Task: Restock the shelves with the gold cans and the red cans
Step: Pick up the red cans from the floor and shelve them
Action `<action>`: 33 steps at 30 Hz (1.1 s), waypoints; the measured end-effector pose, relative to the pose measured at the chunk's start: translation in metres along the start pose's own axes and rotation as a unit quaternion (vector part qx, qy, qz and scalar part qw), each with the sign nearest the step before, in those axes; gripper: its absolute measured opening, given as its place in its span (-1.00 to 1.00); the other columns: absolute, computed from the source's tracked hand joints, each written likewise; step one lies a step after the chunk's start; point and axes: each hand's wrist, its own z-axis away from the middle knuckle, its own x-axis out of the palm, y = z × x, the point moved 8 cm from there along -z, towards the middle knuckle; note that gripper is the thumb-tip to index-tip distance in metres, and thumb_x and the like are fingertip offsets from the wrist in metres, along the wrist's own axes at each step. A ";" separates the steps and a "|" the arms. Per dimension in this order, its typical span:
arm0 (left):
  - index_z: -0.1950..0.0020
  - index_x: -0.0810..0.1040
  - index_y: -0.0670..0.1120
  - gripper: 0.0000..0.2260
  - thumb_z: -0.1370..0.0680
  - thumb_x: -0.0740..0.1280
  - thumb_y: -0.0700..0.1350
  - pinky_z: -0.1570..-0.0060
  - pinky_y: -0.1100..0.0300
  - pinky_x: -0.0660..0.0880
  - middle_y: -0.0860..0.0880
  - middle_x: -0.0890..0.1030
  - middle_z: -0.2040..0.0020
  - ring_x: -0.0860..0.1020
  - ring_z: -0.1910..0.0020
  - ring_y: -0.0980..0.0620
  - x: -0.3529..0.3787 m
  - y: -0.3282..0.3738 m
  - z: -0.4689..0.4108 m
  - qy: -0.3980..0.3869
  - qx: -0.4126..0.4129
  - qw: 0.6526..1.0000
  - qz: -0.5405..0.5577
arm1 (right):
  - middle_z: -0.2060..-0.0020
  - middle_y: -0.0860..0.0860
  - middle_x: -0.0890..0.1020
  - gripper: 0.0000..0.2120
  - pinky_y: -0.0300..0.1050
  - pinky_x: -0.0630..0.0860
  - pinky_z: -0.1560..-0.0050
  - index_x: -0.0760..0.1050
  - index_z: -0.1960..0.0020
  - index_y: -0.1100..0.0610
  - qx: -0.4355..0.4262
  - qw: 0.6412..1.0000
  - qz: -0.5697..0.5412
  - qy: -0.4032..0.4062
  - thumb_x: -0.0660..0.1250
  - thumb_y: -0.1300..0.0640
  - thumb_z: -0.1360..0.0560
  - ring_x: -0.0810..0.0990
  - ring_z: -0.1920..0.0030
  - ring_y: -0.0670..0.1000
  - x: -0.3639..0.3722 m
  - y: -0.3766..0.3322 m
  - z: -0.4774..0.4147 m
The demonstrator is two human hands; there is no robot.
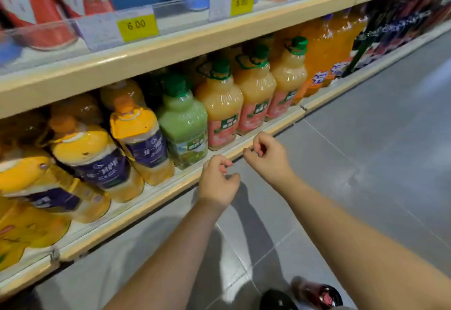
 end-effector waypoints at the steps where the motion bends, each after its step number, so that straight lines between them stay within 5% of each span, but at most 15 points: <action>1: 0.16 0.42 0.10 -0.78 -0.35 0.33 -0.21 0.14 0.09 0.44 -0.01 0.43 0.11 0.48 0.21 -0.03 0.023 -0.013 0.003 -0.040 -0.026 0.999 0.002 | 0.44 -0.12 0.35 -0.67 -0.04 0.32 0.30 0.24 0.32 -0.04 0.025 0.999 0.015 -0.039 0.37 0.24 -0.35 0.32 0.39 -0.03 -0.005 0.021 0.009; 8: 0.01 0.43 -0.03 -0.81 -0.42 0.36 -0.15 0.04 0.17 0.40 -0.10 0.53 -0.04 0.51 0.07 -0.05 0.153 -0.053 0.030 -0.193 -0.037 0.979 -0.045 | 0.30 -0.02 0.50 -0.82 -0.02 0.46 0.12 0.47 0.07 0.09 0.205 0.961 0.120 -0.141 0.42 0.27 -0.40 0.48 0.27 0.03 -0.070 0.142 0.089; 11: -0.10 0.47 -0.09 -0.73 -0.41 0.36 -0.14 -0.12 0.02 0.47 -0.13 0.53 -0.11 0.55 -0.01 -0.14 0.187 -0.060 0.037 -0.224 -0.013 0.972 -0.066 | 0.22 -0.06 0.52 -0.77 -0.06 0.48 0.02 0.49 -0.03 0.03 0.281 0.930 0.157 -0.178 0.45 0.14 -0.41 0.52 0.17 0.02 -0.090 0.186 0.132; 17: -0.27 0.37 -0.06 -0.58 -0.44 0.35 -0.12 -0.20 -0.09 0.41 -0.15 0.35 -0.29 0.51 -0.07 -0.22 0.219 -0.065 0.019 -0.215 0.028 0.969 -0.117 | -0.09 0.01 0.44 -0.40 -0.07 0.50 0.07 0.35 -0.24 -0.02 0.423 0.829 0.155 -0.331 0.40 -0.30 -0.34 0.49 -0.06 0.10 -0.075 0.242 0.215; 23: -0.45 0.18 -0.04 -0.37 -0.43 0.35 -0.15 -0.33 -0.08 0.28 -0.20 0.15 -0.44 0.26 -0.35 -0.26 0.246 -0.036 -0.019 -0.220 0.144 0.944 -0.199 | -0.37 0.08 0.30 -0.11 0.10 0.61 0.08 0.20 -0.32 -0.10 0.522 0.746 0.119 -0.395 0.50 -0.33 -0.11 0.37 -0.27 0.23 -0.050 0.265 0.266; 28: -0.48 0.09 0.03 -0.29 -0.42 0.38 -0.09 -0.38 -0.16 0.11 -0.17 -0.11 -0.54 -0.02 -0.48 -0.26 0.248 -0.025 -0.046 -0.166 0.201 0.918 -0.297 | -0.17 0.07 0.37 -0.29 -0.08 0.64 0.28 0.24 -0.20 -0.04 0.547 0.748 0.063 -0.370 0.55 0.00 -0.18 0.47 -0.07 0.14 -0.048 0.272 0.273; 33: -0.51 0.04 0.04 -0.24 -0.42 0.40 -0.07 -0.40 -0.18 0.12 -0.18 -0.08 -0.54 -0.01 -0.48 -0.27 0.246 -0.031 -0.064 -0.164 0.177 0.920 -0.309 | -0.07 0.05 0.45 -0.57 -0.15 0.58 0.34 0.34 -0.11 0.00 0.482 0.809 0.095 -0.324 0.43 0.04 -0.32 0.52 0.03 0.09 -0.064 0.270 0.229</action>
